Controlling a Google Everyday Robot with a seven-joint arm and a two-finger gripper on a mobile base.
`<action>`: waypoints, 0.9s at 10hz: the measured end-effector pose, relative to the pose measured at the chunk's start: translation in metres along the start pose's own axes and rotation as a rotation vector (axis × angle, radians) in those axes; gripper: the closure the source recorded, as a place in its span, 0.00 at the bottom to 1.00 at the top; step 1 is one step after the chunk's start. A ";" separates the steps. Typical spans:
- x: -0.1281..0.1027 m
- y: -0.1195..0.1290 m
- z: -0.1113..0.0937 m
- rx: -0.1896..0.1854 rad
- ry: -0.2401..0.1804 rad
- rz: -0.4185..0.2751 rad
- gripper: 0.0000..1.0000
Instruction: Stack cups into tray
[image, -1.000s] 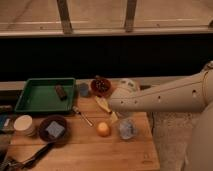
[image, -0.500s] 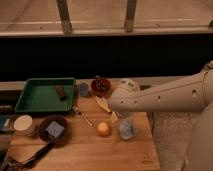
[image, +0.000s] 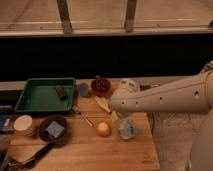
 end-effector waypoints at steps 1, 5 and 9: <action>-0.013 -0.007 -0.011 0.001 -0.031 0.017 0.20; -0.101 -0.005 -0.051 -0.018 -0.130 -0.018 0.20; -0.149 0.026 -0.058 -0.063 -0.181 -0.092 0.20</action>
